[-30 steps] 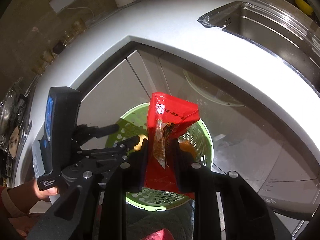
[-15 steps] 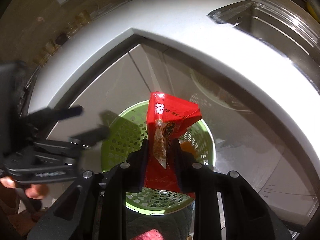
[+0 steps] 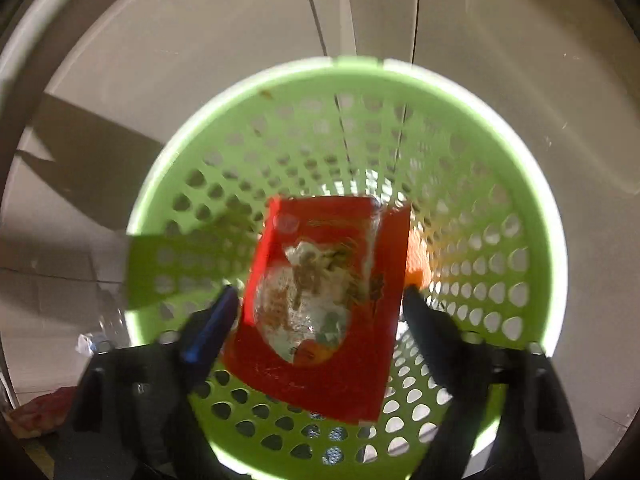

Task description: Collect trash

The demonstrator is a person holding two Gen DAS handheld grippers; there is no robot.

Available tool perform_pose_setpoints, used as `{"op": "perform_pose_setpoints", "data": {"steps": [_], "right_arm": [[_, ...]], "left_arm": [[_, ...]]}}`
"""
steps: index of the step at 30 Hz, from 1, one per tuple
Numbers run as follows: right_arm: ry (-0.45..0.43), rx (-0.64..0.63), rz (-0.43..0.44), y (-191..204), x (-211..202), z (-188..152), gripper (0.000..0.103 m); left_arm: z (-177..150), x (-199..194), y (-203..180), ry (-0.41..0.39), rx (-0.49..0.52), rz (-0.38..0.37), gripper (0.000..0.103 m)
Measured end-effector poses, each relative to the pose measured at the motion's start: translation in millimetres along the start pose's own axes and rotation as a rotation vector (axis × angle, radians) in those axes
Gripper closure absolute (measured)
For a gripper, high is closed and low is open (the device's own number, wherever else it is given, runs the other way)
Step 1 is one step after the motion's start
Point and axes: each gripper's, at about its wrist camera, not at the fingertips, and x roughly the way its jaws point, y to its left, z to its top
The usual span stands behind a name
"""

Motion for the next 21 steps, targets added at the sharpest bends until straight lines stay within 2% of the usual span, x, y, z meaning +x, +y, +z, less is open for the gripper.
{"op": "perform_pose_setpoints", "data": {"steps": [2,5,14,17,21], "right_arm": [[0.016,0.015,0.009,-1.6,4.3,0.0,0.013],[-0.014,0.049,0.008,-5.4,-6.1,-0.6,0.002],[-0.086,0.113,0.004,-11.7,-43.8,2.6,0.002],[-0.131,0.086,-0.004,-2.2,-68.2,4.9,0.002],[-0.212,0.042,-0.045,12.2,-123.0,11.3,0.002]], "left_arm": [[-1.3,1.9,-0.7,0.009,-0.002,0.006,0.015],[-2.4,2.1,-0.7,0.007,0.004,0.011,0.015],[1.9,2.2,-4.6,0.005,0.008,0.0,0.015],[6.8,-6.8,-3.0,-0.016,0.0,0.004,0.015],[21.1,-31.5,1.3,-0.072,-0.035,0.028,0.015]]}}
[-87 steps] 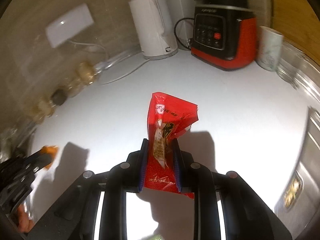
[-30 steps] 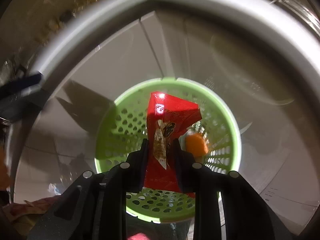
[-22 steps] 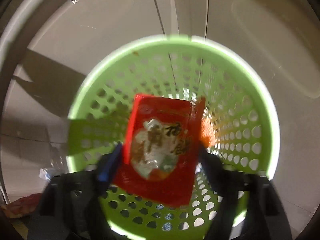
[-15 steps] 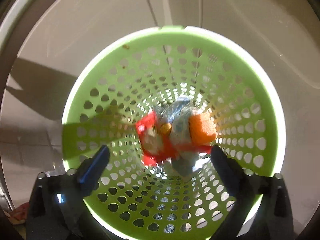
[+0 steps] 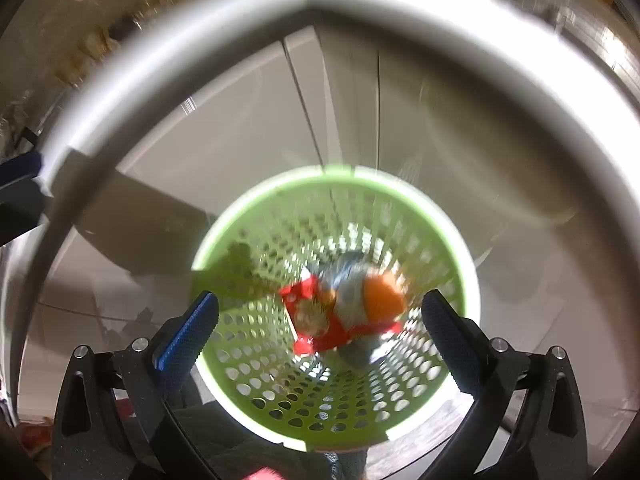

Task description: Collect trash

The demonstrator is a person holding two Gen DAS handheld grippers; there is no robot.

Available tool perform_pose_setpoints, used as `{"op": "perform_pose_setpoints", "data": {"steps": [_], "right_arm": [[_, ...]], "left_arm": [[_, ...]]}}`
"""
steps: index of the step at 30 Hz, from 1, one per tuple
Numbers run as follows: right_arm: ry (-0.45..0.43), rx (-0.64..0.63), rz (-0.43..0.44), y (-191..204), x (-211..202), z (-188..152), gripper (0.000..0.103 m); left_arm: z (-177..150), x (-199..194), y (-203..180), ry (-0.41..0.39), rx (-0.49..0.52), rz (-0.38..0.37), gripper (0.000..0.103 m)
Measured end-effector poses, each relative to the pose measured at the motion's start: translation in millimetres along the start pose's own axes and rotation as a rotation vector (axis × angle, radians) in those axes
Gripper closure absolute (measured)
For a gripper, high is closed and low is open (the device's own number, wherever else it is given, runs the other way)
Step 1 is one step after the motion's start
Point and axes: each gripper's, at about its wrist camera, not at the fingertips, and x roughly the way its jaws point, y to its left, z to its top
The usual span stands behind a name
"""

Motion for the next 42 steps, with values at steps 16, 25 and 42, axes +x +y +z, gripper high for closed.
{"op": "perform_pose_setpoints", "data": {"steps": [16,25,42], "right_arm": [[-0.307,-0.142,-0.027,41.5,-173.2,159.2,0.002],[-0.449,-0.17,-0.001,57.2,-228.8,231.4,0.002],[-0.427,-0.162,0.027,64.4,-214.1,226.9,0.002]], "left_arm": [[113.0,-112.0,39.1,-0.289,-0.191,0.191,0.008],[149.7,-162.1,64.7,-0.439,-0.294,0.296,0.008],[150.9,-174.5,80.9,-0.473,-0.318,0.379,0.008]]}}
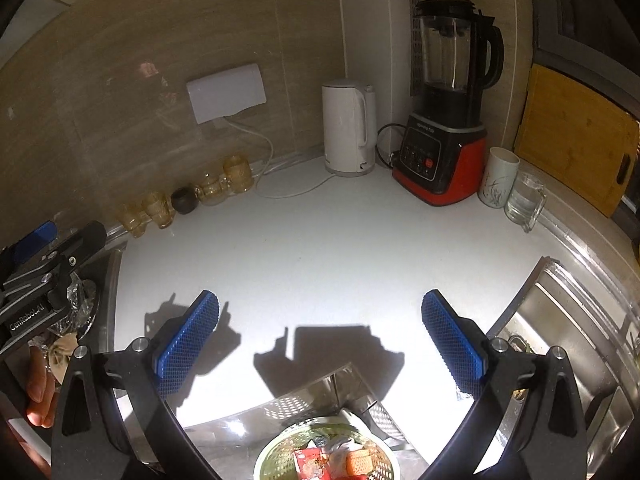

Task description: Collect trash

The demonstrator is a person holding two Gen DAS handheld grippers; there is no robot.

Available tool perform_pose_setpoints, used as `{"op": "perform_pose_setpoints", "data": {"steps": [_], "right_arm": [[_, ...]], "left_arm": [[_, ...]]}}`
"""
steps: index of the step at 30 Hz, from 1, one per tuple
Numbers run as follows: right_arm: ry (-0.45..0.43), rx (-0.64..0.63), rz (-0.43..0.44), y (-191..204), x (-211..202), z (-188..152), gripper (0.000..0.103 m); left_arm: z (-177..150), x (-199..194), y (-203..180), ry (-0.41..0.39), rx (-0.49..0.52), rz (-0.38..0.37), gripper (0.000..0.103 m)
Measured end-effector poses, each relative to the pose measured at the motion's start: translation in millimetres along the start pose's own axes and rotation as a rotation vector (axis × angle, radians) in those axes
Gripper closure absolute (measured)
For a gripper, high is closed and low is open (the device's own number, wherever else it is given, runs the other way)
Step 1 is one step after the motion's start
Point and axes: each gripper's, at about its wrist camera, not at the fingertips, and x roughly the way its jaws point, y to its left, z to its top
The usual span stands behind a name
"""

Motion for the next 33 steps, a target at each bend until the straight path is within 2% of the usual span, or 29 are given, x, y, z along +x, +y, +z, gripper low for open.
{"op": "perform_pose_setpoints", "data": {"steps": [12,33], "right_arm": [[-0.021,0.015,-0.018,-1.2,-10.9,-2.2,0.002],[-0.012,0.008,-0.018,1.2,-14.1,-5.6,0.002]], "left_arm": [[-2.3,-1.4,-0.3,-0.009,0.018,-0.008,0.008],[-2.4,-1.2,3.3,-0.001,-0.007,-0.037,0.008]]}}
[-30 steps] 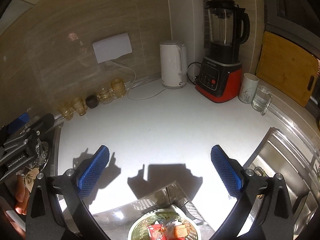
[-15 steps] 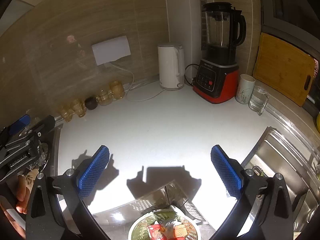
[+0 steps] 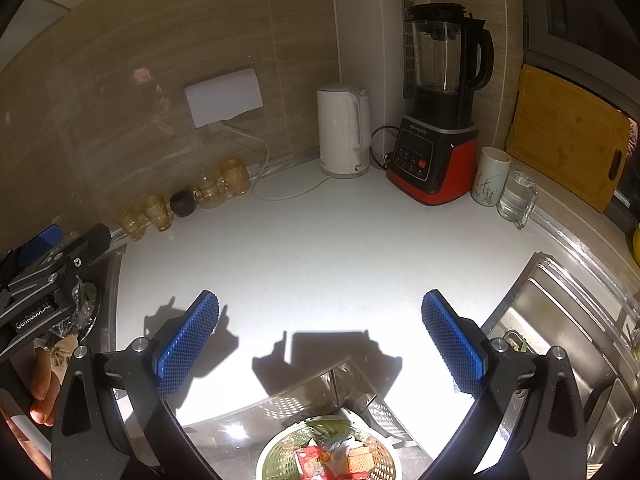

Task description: Collect trash

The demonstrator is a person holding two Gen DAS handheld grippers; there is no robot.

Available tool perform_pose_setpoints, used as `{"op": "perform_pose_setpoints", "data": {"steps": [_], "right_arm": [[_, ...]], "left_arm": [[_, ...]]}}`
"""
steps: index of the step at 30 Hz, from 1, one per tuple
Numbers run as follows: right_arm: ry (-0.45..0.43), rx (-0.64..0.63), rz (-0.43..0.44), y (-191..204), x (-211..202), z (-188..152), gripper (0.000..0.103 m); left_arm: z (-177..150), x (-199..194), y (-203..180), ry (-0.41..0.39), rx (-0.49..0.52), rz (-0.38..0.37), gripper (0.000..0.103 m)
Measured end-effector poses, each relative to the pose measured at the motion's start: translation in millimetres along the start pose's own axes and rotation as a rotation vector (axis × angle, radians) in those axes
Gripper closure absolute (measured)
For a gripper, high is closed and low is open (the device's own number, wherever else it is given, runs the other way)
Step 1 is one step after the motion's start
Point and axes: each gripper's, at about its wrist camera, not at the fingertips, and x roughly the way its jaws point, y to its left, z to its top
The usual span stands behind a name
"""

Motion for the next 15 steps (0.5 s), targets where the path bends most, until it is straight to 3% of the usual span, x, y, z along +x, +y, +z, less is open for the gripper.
{"op": "perform_pose_setpoints", "data": {"steps": [15], "right_arm": [[0.0,0.003,-0.001,0.3,-0.8,-1.8,0.002]], "left_arm": [[0.0,1.5,0.9,0.0,0.011,-0.029,0.008]]}}
